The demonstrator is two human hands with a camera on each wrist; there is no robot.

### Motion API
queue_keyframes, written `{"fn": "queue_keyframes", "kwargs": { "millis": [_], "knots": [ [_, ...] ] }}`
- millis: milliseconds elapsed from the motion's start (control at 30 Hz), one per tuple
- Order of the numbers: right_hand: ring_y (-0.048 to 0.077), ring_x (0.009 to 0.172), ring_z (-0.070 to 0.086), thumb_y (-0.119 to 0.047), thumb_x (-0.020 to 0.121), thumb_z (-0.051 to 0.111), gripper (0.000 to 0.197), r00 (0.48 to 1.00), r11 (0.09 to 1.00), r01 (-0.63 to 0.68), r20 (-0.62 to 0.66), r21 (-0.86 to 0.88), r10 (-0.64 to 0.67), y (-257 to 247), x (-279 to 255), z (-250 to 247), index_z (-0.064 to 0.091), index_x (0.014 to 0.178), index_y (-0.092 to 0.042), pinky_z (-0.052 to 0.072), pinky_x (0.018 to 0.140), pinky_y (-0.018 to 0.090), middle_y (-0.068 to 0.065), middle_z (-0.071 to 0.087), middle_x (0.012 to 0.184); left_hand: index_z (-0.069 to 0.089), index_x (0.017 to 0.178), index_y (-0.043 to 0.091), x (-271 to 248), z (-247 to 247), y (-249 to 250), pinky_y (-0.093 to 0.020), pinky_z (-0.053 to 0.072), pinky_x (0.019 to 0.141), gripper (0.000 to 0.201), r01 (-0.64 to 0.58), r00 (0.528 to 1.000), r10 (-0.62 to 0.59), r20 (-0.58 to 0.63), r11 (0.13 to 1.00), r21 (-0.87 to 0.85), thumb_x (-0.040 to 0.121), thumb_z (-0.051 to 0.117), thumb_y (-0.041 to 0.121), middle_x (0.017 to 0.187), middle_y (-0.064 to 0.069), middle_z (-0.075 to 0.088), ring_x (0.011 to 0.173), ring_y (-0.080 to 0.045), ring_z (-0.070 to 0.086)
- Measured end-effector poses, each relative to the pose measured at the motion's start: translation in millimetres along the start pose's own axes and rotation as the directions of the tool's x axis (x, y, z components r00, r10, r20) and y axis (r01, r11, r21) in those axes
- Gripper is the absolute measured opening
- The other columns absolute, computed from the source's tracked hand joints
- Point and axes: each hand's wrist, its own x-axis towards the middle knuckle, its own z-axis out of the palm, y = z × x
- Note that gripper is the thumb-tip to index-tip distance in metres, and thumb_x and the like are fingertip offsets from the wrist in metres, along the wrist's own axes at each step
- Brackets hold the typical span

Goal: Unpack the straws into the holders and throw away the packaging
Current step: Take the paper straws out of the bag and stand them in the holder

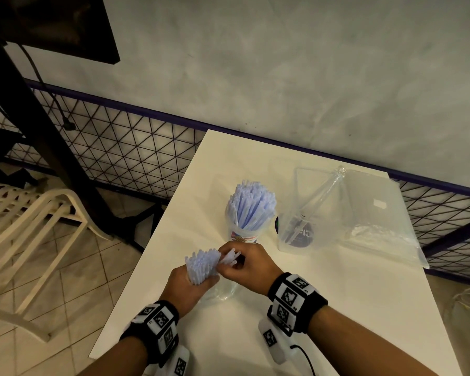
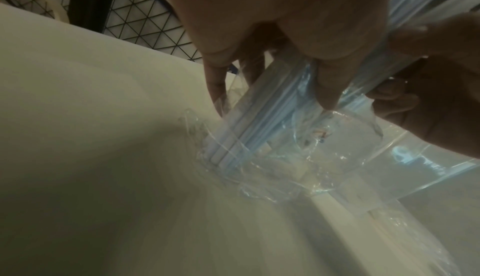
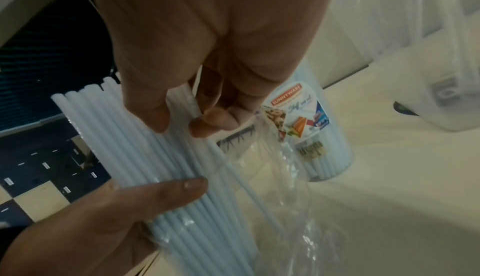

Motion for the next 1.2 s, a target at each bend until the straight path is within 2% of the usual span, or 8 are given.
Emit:
{"fn": "queue_keyframes", "kwargs": {
  "millis": [67,133,200,367,667,833,1033,1200],
  "knots": [
    [0.004,0.07,0.061,-0.008,0.08,0.074,0.015,1.0,1.0,0.002,0.008,0.018,-0.002,2,0,3,0.071,0.094,-0.009,0.047,0.066,0.016,0.004,0.072,0.084,0.066,0.109,0.015,0,0,2,-0.02,0.047,0.086,0.037,-0.03,0.999,0.028,0.033,0.998,0.048,0.076,0.08,0.025,0.1,-0.004,0.069,0.093,-0.013,0.066],
    [0.009,0.076,0.065,-0.015,0.08,0.079,0.018,0.998,0.999,0.047,0.04,0.0,-0.047,2,2,6,0.071,0.096,-0.012,0.051,0.07,0.022,0.001,0.072,0.087,0.064,0.104,0.026,1,-1,1,-0.005,0.043,0.082,0.047,-0.064,0.996,0.061,0.064,0.997,0.047,0.065,0.074,0.051,0.099,0.003,0.068,0.091,0.005,0.063],
    [0.009,0.077,0.063,-0.021,0.082,0.081,0.017,0.995,0.996,0.087,0.051,-0.025,-0.086,1,3,7,0.072,0.092,-0.011,0.048,0.071,0.021,0.002,0.07,0.086,0.064,0.1,0.031,2,-2,-3,-0.005,0.044,0.081,0.054,-0.056,0.997,0.055,0.054,0.998,0.022,0.055,0.067,0.06,0.099,0.006,0.068,0.09,0.006,0.064],
    [0.015,0.072,0.058,-0.021,0.084,0.078,0.019,0.993,0.984,0.12,0.016,-0.134,-0.119,2,6,0,0.069,0.081,-0.004,0.045,0.068,0.027,0.008,0.066,0.079,0.071,0.103,0.021,1,-3,-10,-0.025,0.053,0.081,0.031,-0.017,1.0,0.017,-0.002,1.0,-0.015,0.074,0.082,0.023,0.092,0.004,0.073,0.083,-0.001,0.068],
    [0.018,0.062,0.052,-0.02,0.079,0.068,0.019,0.995,0.956,0.093,-0.017,-0.278,-0.102,3,6,-9,0.059,0.067,-0.007,0.044,0.06,0.04,0.006,0.057,0.065,0.072,0.092,0.023,2,0,-12,-0.007,0.047,0.065,0.019,-0.041,0.998,0.041,-0.041,0.999,-0.007,0.076,0.08,0.022,0.08,0.008,0.073,0.075,0.002,0.067],
    [0.019,0.071,0.058,-0.019,0.073,0.065,0.005,1.0,0.968,0.031,0.003,-0.25,-0.031,9,3,-8,0.066,0.075,-0.014,0.05,0.068,0.04,0.002,0.064,0.073,0.073,0.094,0.023,3,2,-14,-0.017,0.049,0.074,0.021,-0.024,0.999,0.022,-0.043,0.999,-0.036,0.074,0.082,0.022,0.084,0.011,0.075,0.081,0.002,0.068],
    [0.02,0.07,0.057,-0.032,0.079,0.066,0.022,0.998,0.962,0.028,0.057,-0.271,-0.013,7,4,-10,0.062,0.074,-0.012,0.048,0.068,0.042,0.004,0.062,0.073,0.071,0.1,0.015,5,2,-13,-0.024,0.049,0.081,0.027,-0.016,0.999,0.014,-0.049,0.999,-0.044,0.075,0.081,0.018,0.09,0.003,0.071,0.085,-0.009,0.067],
    [0.011,0.066,0.066,-0.03,0.08,0.077,0.019,0.999,0.971,0.007,-0.048,-0.24,-0.019,-27,7,-50,0.071,0.076,-0.011,0.053,0.065,0.035,0.0,0.07,0.073,0.07,0.096,0.017,4,2,-16,-0.024,0.049,0.079,0.022,0.002,0.998,-0.005,-0.059,0.999,-0.05,0.076,0.08,0.018,0.087,0.005,0.072,0.084,-0.01,0.068]
  ]
}}
